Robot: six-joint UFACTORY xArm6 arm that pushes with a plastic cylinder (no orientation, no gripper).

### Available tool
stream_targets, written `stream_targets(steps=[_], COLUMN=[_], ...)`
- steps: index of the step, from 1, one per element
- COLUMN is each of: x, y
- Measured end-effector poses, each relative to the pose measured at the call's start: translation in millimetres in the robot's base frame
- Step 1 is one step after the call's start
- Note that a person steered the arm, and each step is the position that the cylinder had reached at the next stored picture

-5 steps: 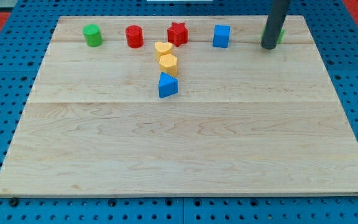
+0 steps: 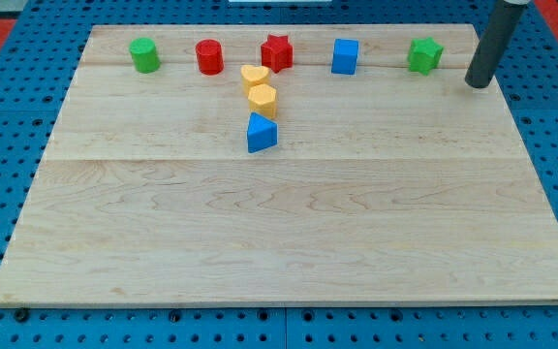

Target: Point your arm to the green star

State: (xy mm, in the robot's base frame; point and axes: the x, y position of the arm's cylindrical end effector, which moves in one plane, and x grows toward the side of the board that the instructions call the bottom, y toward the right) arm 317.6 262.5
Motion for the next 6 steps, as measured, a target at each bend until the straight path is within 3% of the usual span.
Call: stream_targets(steps=[3,6], x=[-49.2,-56.5], y=[19.0,5.4])
